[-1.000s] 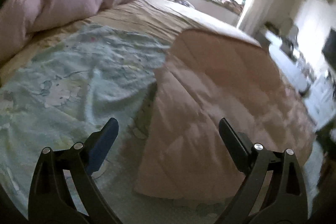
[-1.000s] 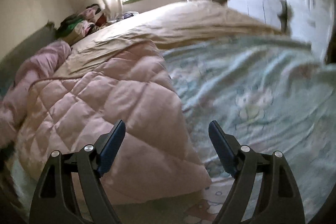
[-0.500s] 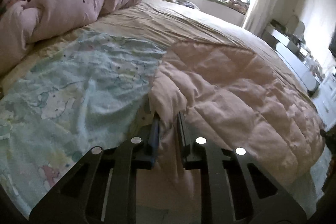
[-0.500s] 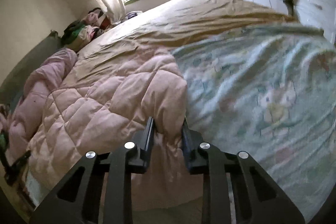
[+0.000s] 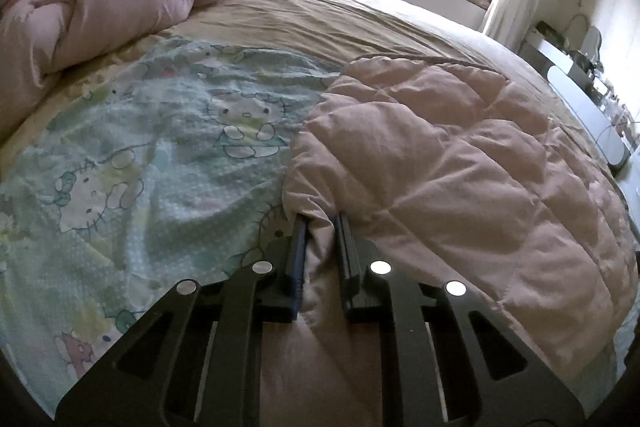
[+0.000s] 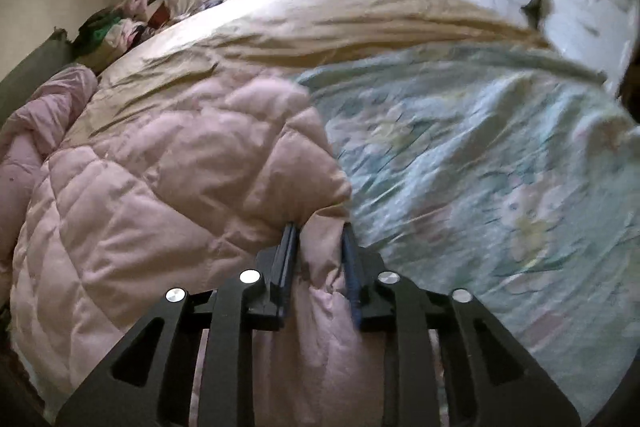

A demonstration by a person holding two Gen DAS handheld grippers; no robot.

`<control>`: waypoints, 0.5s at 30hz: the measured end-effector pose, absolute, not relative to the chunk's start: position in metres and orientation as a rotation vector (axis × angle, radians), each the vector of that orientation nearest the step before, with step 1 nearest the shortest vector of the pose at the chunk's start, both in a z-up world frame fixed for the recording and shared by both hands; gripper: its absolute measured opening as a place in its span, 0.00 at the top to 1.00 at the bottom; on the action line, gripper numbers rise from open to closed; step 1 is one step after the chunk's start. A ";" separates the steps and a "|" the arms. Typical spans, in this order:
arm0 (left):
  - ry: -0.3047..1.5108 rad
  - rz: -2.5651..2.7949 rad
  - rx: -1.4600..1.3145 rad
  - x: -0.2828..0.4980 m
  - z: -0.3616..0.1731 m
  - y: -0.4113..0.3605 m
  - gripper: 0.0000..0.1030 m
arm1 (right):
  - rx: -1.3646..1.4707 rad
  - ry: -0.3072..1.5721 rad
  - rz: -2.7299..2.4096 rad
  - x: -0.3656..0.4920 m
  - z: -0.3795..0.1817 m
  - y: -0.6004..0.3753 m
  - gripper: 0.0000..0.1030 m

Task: Fold large clothes
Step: 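Grasp the folded coat edge with both tools and straighten it, then open both tools and press the folded coat flat on the sheet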

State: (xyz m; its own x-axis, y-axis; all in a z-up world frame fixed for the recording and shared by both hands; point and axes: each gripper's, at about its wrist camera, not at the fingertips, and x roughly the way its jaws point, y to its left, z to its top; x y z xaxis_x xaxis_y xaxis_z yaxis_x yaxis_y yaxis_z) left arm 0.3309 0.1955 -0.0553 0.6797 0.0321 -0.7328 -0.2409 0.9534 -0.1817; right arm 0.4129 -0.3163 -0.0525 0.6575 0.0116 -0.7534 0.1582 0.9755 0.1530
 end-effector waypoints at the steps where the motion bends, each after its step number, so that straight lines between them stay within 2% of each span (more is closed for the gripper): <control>1: 0.811 0.156 -0.272 0.331 -0.054 0.195 0.93 | 0.189 0.798 -0.105 0.404 -0.038 -0.312 0.72; 2: 0.810 0.157 -0.273 0.331 -0.054 0.196 0.92 | 0.174 0.757 -0.108 0.400 -0.029 -0.307 0.64; 4: 0.807 0.156 -0.289 0.328 -0.052 0.197 0.92 | 0.152 0.696 -0.079 0.392 -0.011 -0.292 0.57; 8: 0.805 0.155 -0.293 0.327 -0.050 0.197 0.92 | 0.072 0.651 0.120 0.391 0.017 -0.226 0.56; 15: 0.801 0.147 -0.294 0.325 -0.047 0.199 0.92 | 0.015 0.767 0.408 0.423 0.022 -0.105 0.53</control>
State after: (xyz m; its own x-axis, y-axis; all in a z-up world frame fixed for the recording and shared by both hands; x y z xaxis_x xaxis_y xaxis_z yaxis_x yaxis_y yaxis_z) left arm 0.3250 0.1991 -0.0465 0.6887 0.0184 -0.7248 -0.2399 0.9492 -0.2038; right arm 0.4226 -0.1054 0.0222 0.6458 0.3640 -0.6711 -0.3535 0.9217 0.1597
